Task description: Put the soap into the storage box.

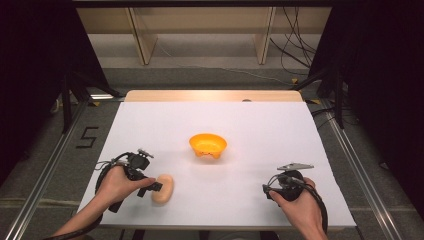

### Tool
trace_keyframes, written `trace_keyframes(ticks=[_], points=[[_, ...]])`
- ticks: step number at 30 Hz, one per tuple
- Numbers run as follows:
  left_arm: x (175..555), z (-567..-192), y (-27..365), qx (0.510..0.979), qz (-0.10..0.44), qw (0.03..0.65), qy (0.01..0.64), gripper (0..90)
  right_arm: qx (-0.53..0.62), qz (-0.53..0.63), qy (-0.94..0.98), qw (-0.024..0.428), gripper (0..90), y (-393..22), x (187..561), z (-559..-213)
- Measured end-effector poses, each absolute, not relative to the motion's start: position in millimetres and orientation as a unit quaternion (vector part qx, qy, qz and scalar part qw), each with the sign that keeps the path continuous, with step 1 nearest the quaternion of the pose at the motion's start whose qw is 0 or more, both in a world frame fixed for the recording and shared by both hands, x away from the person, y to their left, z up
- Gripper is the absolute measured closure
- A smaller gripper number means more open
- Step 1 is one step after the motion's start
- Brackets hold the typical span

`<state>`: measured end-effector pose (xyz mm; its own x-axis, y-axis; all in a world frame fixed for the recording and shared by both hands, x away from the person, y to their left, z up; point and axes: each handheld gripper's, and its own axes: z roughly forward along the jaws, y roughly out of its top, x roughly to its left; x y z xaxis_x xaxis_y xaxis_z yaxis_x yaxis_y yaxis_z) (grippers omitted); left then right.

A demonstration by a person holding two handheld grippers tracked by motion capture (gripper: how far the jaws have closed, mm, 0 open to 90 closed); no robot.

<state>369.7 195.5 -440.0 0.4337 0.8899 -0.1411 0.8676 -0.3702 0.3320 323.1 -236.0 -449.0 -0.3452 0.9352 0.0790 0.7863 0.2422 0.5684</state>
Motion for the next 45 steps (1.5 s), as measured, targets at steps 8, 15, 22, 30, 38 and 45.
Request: trace_keyframes(ticks=[8,15,22,30,38,45], points=[[371,-445,180,0.832,0.02,0.17,0.527,18.0,0.555,0.267,0.775,0.139,35.8,-235,323,-449],[369,-453,171,0.84,0.022,0.156,0.519,16.9,0.554,0.265,0.777,0.138,35.4,-234,323,-450],[371,-453,166,0.846,0.027,0.144,0.512,16.7,0.551,0.264,0.779,0.141,35.5,-233,324,-449],[374,-459,161,0.859,0.023,0.11,0.5,16.3,0.55,0.269,0.777,0.147,35.7,-234,324,-449],[378,-460,163,0.876,0.02,0.088,0.474,23.0,0.551,0.265,0.778,0.148,35.7,-234,324,-450],[382,-462,165,0.887,0.02,0.083,0.454,31.3,0.547,0.272,0.779,0.139,35.9,-233,324,-451]])
